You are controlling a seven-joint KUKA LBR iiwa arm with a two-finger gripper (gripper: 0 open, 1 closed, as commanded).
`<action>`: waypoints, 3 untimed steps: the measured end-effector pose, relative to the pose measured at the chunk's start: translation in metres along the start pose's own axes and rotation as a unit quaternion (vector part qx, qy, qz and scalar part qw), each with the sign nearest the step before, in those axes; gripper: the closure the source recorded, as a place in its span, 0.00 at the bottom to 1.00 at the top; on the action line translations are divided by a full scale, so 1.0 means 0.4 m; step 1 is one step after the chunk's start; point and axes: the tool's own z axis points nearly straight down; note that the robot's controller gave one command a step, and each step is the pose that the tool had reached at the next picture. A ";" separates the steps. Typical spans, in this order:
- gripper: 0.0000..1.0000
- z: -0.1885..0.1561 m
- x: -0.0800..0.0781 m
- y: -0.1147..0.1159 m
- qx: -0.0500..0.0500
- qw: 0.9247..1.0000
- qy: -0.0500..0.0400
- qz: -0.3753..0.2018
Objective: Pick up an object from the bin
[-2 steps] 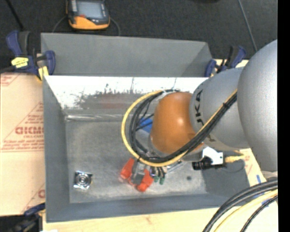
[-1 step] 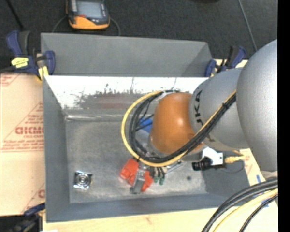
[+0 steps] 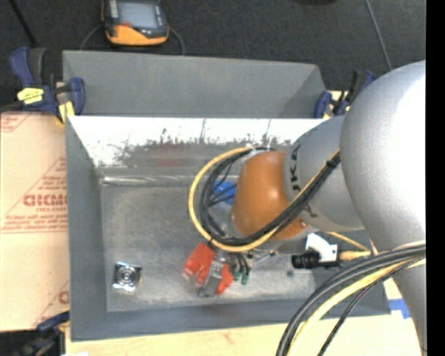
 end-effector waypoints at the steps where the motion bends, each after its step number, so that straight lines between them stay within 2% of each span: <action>1: 0.00 -0.005 -0.029 -0.039 0.000 0.992 -0.003 -0.128; 2: 1.00 -0.005 -0.028 -0.038 -0.001 0.992 -0.002 -0.126; 3: 1.00 -0.348 0.017 0.075 -0.003 0.987 -0.006 -0.161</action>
Offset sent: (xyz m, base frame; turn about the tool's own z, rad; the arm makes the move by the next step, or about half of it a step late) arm 0.0044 -0.0171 0.0018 -0.2577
